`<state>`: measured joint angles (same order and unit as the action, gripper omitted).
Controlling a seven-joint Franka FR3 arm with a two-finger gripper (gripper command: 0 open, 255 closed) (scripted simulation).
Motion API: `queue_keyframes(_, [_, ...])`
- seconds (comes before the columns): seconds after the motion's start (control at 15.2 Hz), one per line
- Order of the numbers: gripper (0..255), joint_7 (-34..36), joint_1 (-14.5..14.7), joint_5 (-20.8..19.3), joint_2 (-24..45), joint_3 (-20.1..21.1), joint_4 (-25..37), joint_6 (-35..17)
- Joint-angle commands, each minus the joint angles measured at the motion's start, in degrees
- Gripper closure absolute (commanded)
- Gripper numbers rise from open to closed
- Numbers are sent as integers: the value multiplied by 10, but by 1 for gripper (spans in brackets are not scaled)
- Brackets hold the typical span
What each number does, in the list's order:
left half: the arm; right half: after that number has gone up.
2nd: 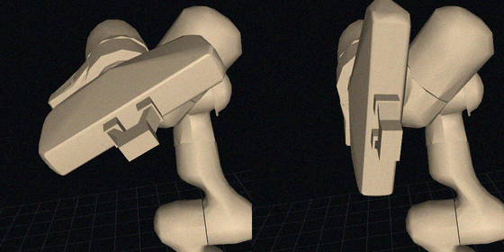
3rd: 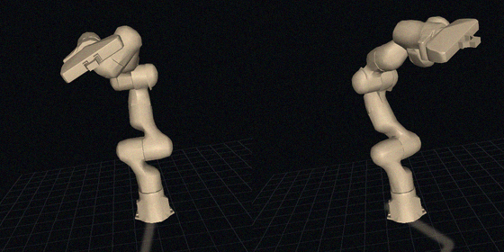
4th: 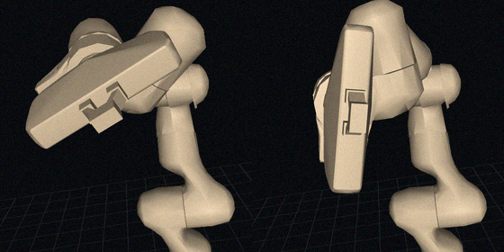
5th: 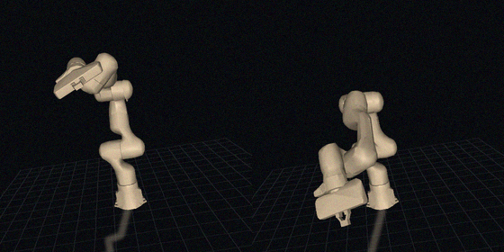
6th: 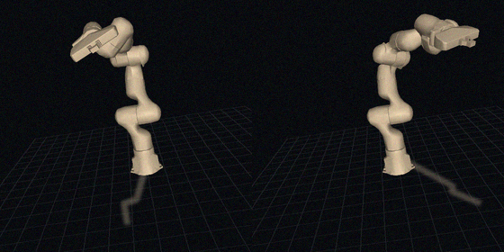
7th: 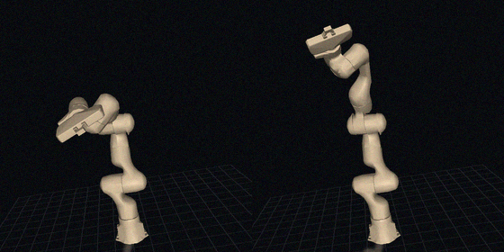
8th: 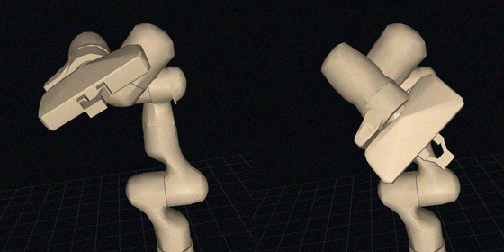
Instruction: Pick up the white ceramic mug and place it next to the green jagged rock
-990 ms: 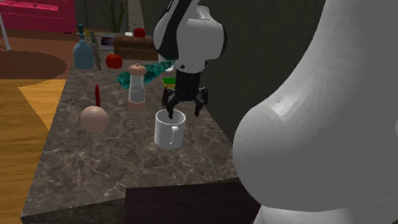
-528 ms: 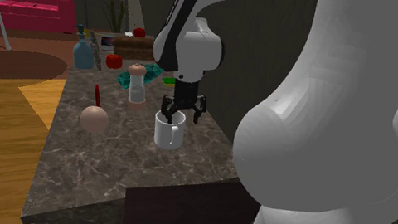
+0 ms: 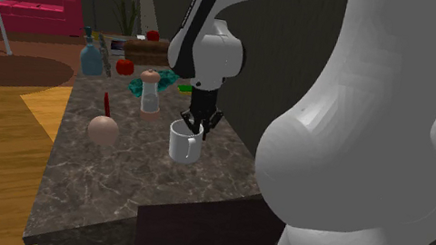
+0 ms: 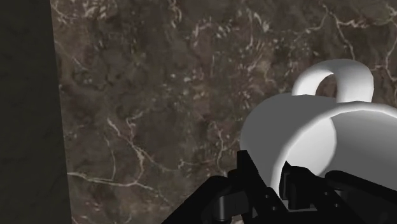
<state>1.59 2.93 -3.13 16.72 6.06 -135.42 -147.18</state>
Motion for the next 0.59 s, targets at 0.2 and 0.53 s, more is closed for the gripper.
queue_keyframes(0.2, [255, 0, 0, 0, 0, 0, 0, 0])
queue_keyframes(0.53, [255, -2, -1, 3, -15, 2, -1, 14])
